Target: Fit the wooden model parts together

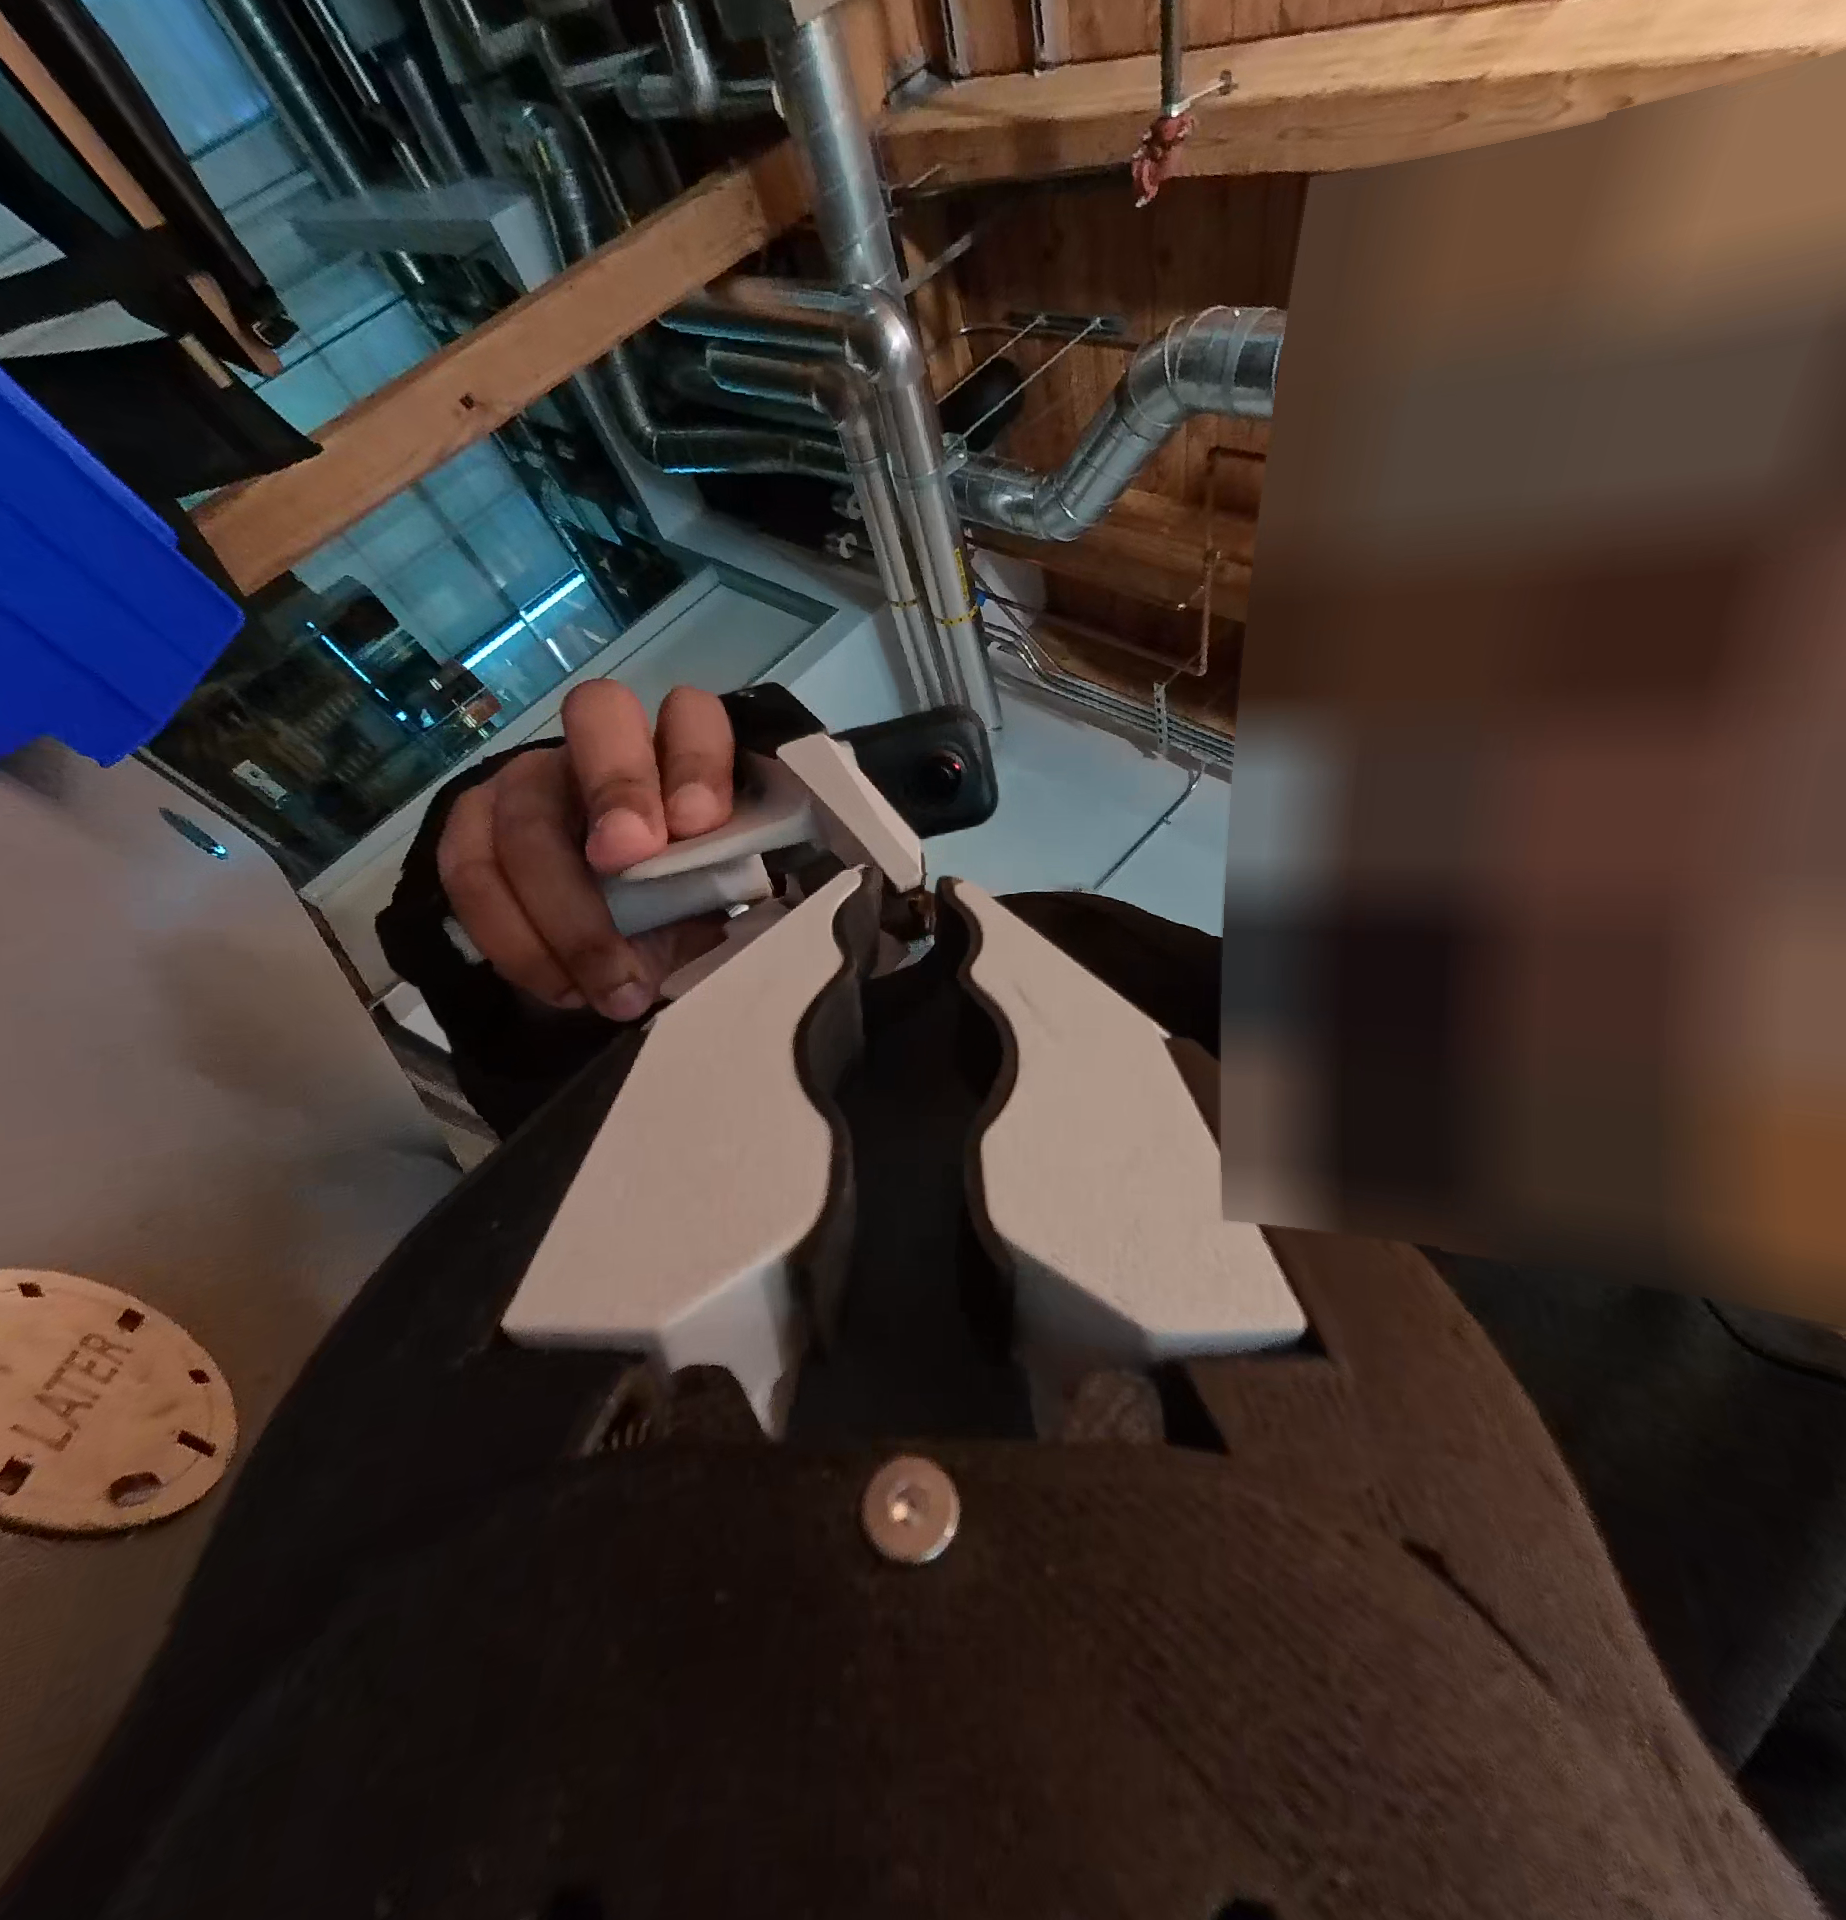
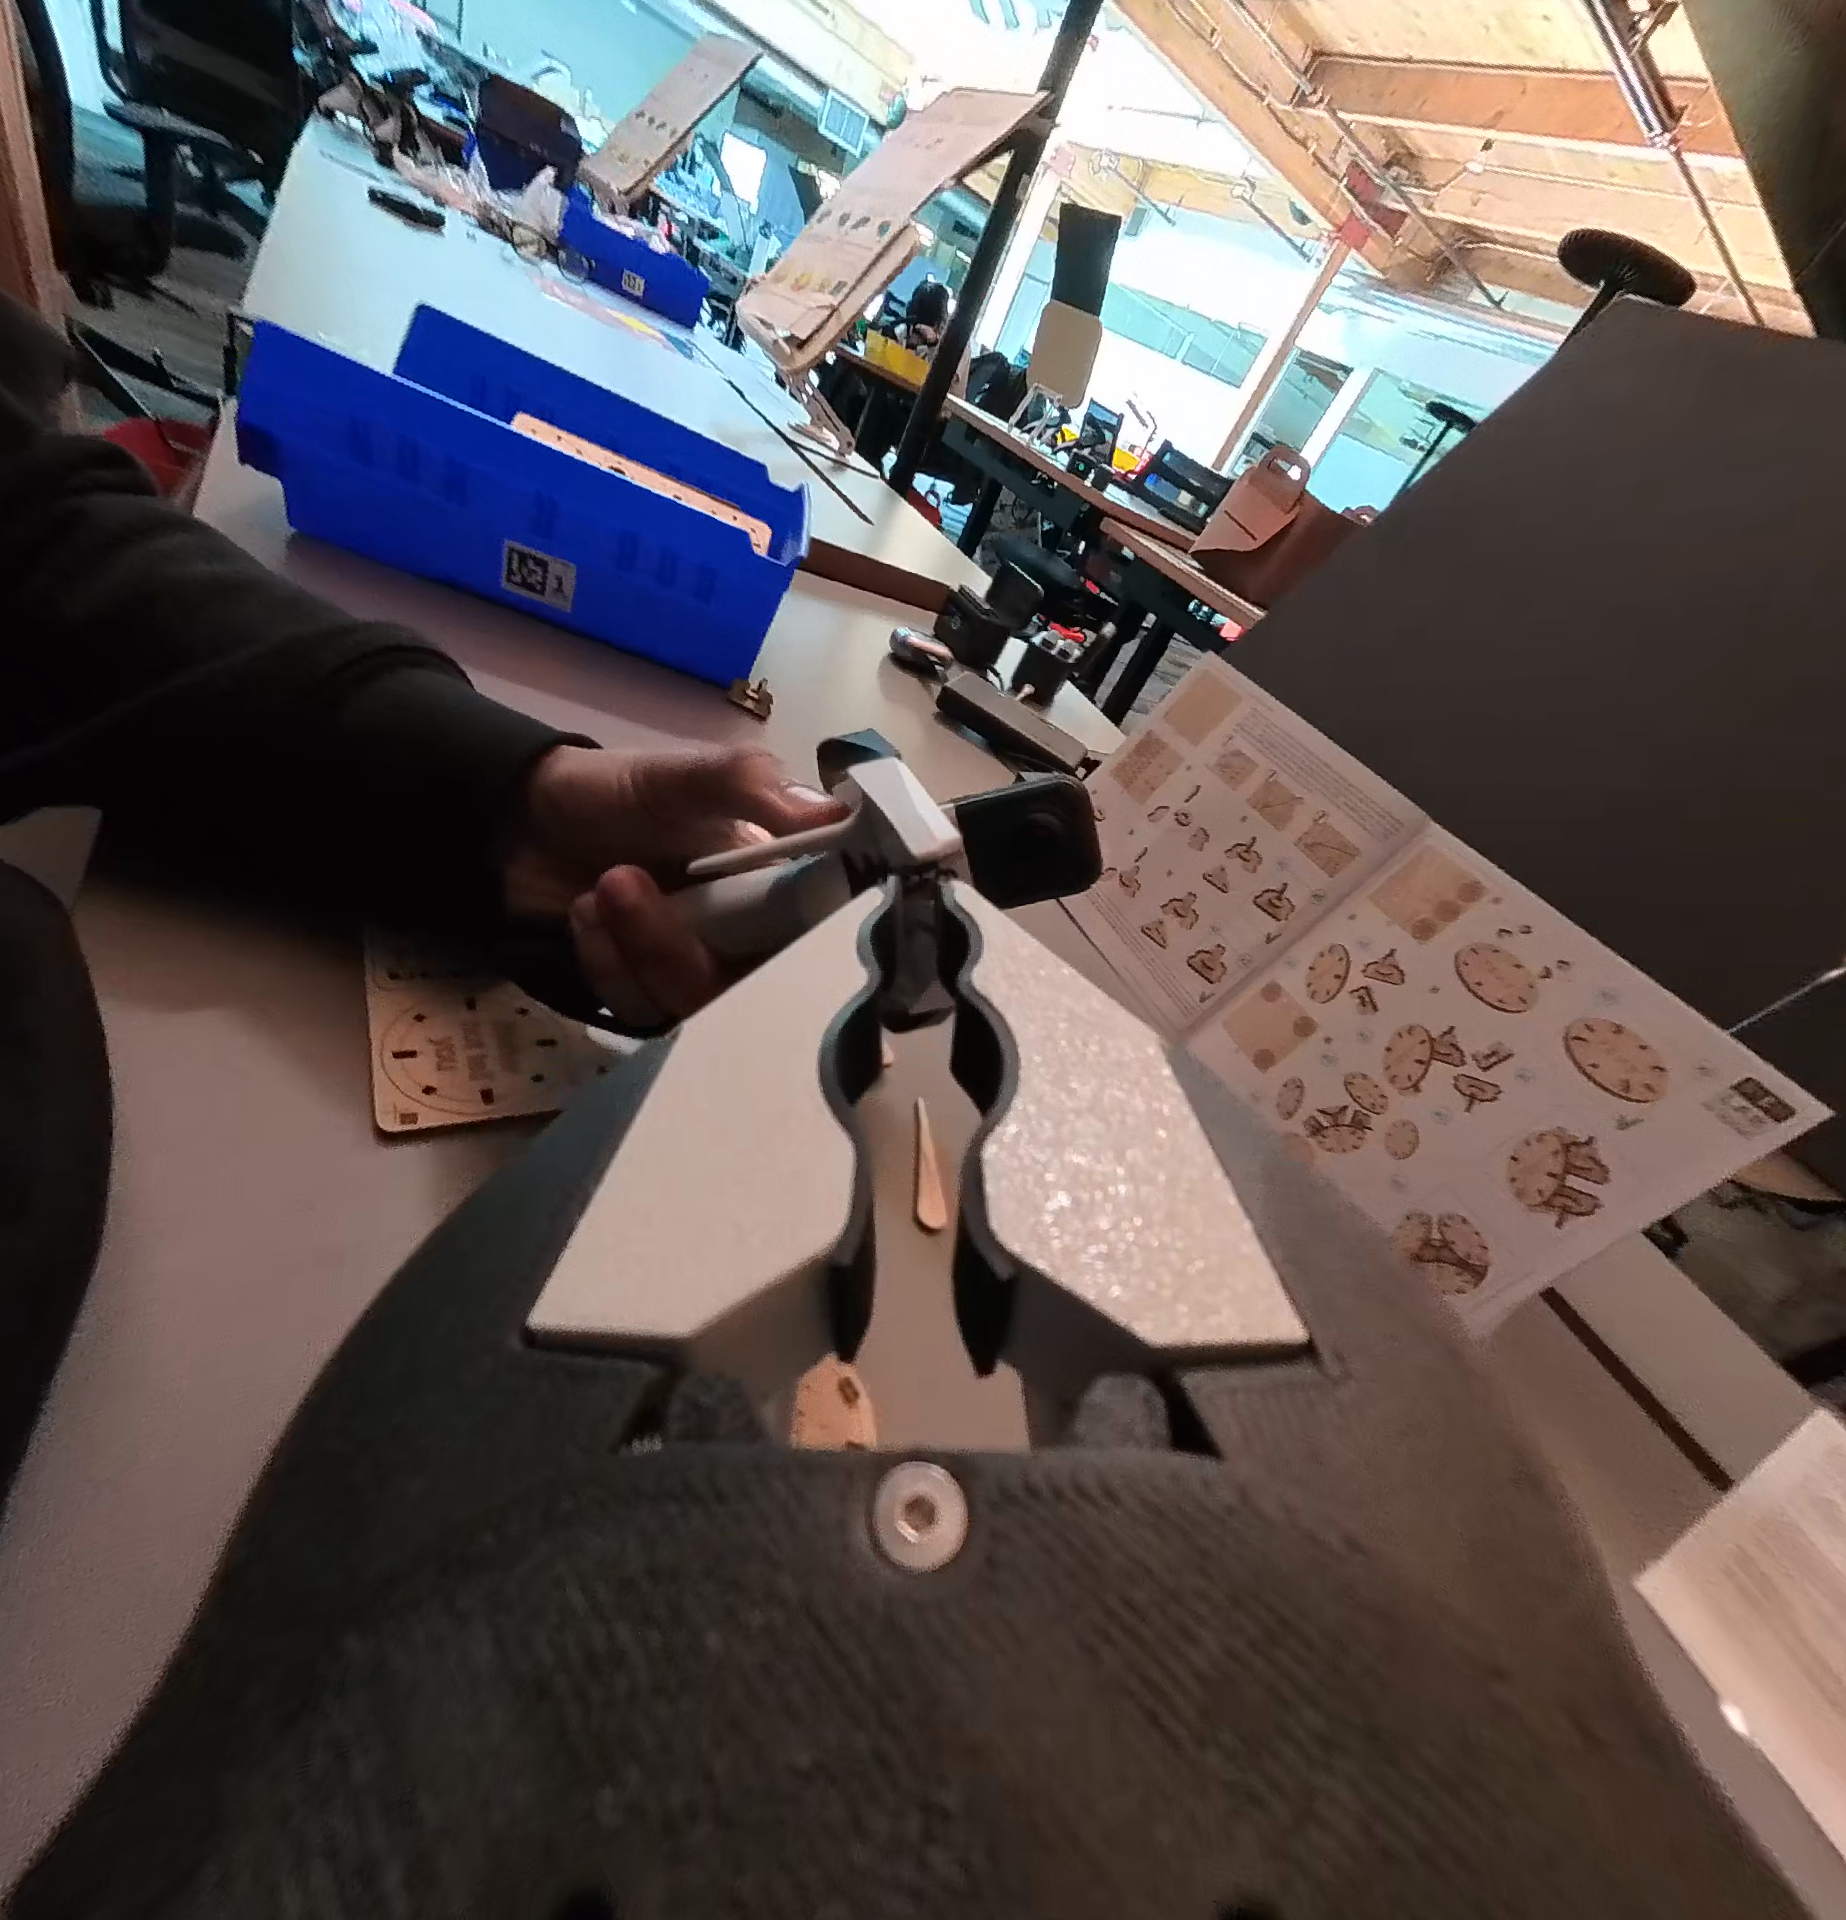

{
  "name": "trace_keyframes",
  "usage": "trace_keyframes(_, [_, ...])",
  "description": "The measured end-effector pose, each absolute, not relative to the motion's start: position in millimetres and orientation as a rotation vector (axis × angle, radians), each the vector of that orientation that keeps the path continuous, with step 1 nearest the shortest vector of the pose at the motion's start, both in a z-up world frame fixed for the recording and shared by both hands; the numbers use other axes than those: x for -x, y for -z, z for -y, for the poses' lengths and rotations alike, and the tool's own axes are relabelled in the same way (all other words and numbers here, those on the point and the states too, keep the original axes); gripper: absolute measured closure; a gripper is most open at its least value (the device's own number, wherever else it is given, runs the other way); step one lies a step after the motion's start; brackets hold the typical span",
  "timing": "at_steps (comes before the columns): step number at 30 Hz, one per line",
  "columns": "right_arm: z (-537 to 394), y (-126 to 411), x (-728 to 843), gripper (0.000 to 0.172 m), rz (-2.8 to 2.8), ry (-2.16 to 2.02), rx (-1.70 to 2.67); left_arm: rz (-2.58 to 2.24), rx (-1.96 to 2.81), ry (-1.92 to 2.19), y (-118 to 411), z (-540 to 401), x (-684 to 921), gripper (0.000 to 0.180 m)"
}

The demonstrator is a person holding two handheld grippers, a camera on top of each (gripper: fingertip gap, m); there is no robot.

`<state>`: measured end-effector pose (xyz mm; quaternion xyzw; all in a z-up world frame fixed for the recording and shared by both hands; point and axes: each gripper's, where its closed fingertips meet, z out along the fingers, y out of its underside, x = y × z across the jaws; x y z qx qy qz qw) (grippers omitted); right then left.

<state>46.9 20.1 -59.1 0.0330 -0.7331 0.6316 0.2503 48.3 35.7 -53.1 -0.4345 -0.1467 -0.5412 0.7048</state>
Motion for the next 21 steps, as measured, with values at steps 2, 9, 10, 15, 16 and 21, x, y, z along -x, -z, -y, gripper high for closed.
trace_keyframes(2, [-21,59,-45,0.168,1.974,-1.668,-0.102,0.334,0.961,1.201,53,-35,-47,0.174])
trace_keyframes(9, [-25,60,-42,0.167,1.942,-1.543,-0.137,0.351,0.987,1.181,56,-36,-46,0.178])
trace_keyframes(10, [-25,61,-42,0.167,1.941,-1.527,-0.142,0.354,0.991,1.178,56,-36,-46,0.178])
trace_keyframes(15, [-27,63,-38,0.167,1.898,-1.394,-0.172,0.379,1.002,1.147,58,-37,-43,0.18])
trace_keyframes(16, [-27,64,-37,0.167,1.879,-1.369,-0.175,0.384,1.0,1.141,58,-37,-42,0.18])
trace_keyframes(21, [-27,62,-32,0.165,1.761,-1.279,-0.175,0.411,0.958,1.119,58,-35,-37,0.18])
